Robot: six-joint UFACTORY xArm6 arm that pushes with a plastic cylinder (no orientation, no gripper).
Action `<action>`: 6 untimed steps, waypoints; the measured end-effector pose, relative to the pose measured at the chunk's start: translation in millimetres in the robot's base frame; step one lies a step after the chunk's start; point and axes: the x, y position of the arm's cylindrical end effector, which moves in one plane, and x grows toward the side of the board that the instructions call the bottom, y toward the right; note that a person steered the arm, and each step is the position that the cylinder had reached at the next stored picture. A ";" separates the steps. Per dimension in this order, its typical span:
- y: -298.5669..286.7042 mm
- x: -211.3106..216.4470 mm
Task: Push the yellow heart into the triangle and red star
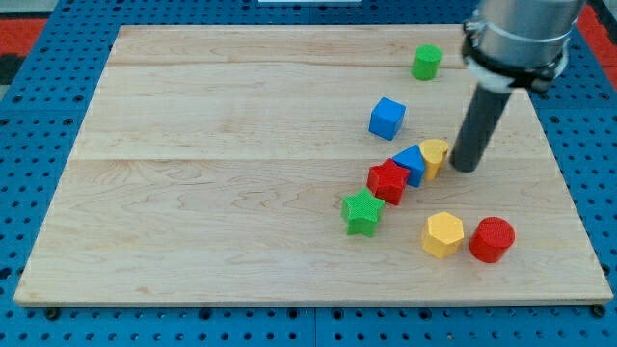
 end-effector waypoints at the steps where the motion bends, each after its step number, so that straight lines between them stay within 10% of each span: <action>1: -19.7 -12.9; 4: -84.0 14.7; 6: -63.0 -58.6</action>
